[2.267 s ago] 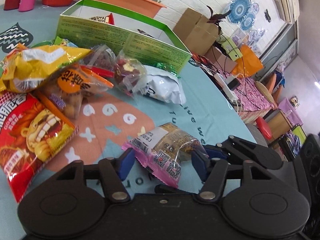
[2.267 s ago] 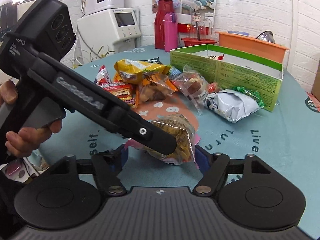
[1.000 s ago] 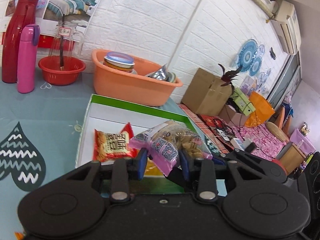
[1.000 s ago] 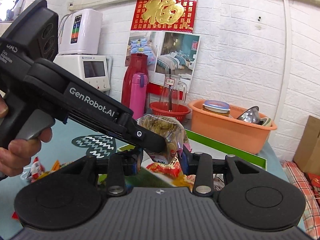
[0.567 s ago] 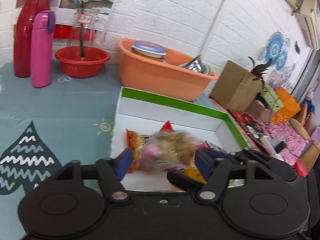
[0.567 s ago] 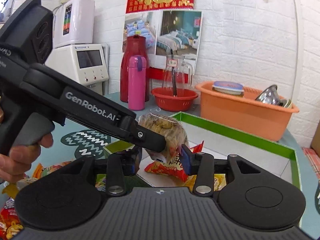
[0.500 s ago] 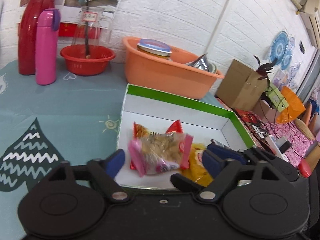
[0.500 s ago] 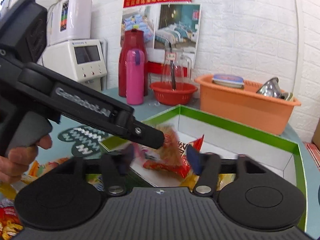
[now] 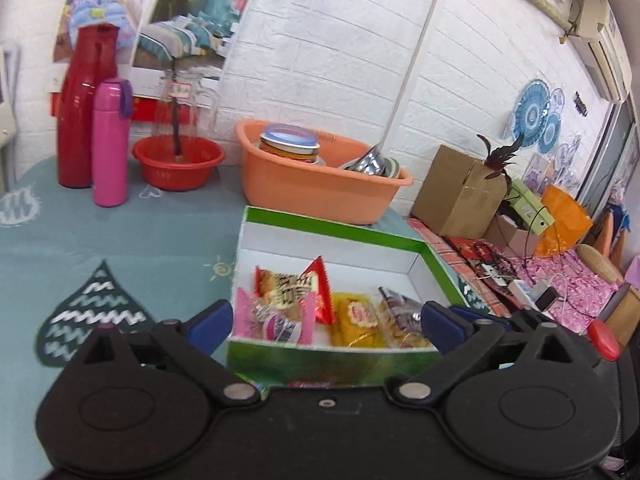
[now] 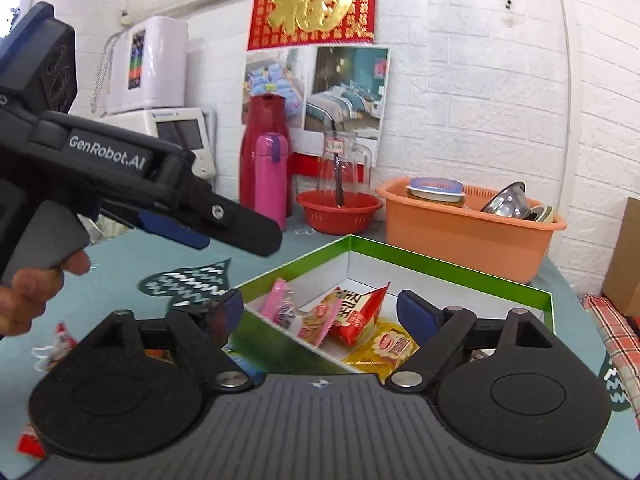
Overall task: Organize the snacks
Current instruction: 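Move the left gripper back over the snack pile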
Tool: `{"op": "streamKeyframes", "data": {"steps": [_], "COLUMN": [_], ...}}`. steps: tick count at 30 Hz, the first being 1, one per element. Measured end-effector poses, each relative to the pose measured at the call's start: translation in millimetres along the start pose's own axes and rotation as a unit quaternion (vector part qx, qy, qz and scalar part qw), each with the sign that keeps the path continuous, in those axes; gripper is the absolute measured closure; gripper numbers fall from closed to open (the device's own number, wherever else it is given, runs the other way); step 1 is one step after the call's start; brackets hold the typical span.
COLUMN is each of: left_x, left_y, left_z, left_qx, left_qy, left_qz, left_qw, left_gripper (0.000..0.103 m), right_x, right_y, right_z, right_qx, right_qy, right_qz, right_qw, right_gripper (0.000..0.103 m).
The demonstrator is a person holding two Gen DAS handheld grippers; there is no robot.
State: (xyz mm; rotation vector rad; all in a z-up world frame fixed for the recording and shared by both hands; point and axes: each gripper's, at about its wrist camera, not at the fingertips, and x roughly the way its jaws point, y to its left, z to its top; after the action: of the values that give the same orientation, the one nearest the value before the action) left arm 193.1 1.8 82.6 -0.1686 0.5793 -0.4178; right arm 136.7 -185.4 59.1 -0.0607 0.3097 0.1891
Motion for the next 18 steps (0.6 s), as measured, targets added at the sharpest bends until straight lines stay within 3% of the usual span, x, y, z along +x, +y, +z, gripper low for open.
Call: {"op": "streamKeyframes", "data": {"steps": [8,18], "left_x": [-45.5,-28.0], "left_y": [21.0,51.8], "left_z": [-46.9,-66.5], "left_qx": [-0.022,-0.047], "left_qy": [0.014,0.057], "left_qz": [0.006,0.024], "left_qw": [0.9997,0.9970], "left_gripper": [0.000,0.000], "right_x": [-43.2,-50.6], "right_y": [32.5,54.1], "right_z": [-28.5,-57.0], "right_qx": [0.009,0.047], "right_qy": [0.015,0.053], "right_qz": [0.042,0.070], "right_qw": [0.999,0.995], "right_gripper": [0.000,0.000]}}
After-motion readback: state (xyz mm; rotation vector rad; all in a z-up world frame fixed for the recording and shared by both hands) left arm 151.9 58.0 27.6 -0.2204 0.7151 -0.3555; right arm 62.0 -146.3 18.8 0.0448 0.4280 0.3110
